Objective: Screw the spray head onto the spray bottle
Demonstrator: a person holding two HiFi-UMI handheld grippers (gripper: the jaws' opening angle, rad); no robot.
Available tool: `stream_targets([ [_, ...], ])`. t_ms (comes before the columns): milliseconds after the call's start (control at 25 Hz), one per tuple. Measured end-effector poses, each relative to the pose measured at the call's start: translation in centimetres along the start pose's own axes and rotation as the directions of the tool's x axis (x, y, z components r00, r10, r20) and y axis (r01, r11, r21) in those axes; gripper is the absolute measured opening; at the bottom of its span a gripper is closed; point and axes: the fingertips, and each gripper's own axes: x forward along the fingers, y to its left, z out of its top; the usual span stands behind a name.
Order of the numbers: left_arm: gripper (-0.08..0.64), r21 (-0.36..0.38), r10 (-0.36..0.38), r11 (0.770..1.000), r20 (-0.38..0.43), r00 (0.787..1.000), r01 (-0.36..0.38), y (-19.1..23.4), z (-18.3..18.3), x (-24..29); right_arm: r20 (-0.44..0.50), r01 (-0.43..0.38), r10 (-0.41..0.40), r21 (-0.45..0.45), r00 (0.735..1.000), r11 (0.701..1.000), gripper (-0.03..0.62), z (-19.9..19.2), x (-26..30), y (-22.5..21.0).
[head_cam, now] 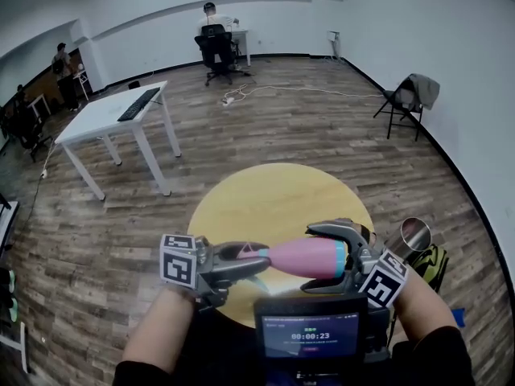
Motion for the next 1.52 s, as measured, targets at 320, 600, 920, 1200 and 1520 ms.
stream_targets([
  [320, 0.178, 0.607, 0.213, 0.790, -0.137, 0.967, -0.088, -2.1, -1.3, 1.4, 0.413, -0.417, 0.129, 0.749, 0.902, 0.515, 0.502, -0.2, -1.3, -0.4],
  [600, 0.169, 0.111, 0.078, 0.990, 0.062, 0.995, -0.085, 0.2, 0.4, -1.8, 0.221, -0.124, -0.005, 0.567, 0.975, 0.815, 0.589, 0.5, -1.0, -2.8],
  [920, 0.169, -0.059, 0.010, 0.998, 0.030, 0.999, -0.008, 0.4, -0.5, -0.3, -0.020, -0.001, 0.000, -0.028, 1.000, 1.000, 0.507, 0.1, 0.2, 0.1],
  [1200, 0.178, 0.556, 0.193, 0.825, -0.114, 0.975, -0.098, -2.7, -1.3, 1.3, 0.381, -0.376, 0.117, 0.731, 0.917, 0.570, 0.497, 0.5, -1.7, -1.1],
  [1520, 0.169, -0.022, 0.053, 0.999, 0.182, 0.982, -0.050, 0.4, 2.2, -2.4, 0.134, -0.093, 0.029, 0.504, 0.991, 0.859, 0.586, 0.1, -1.0, -3.4],
])
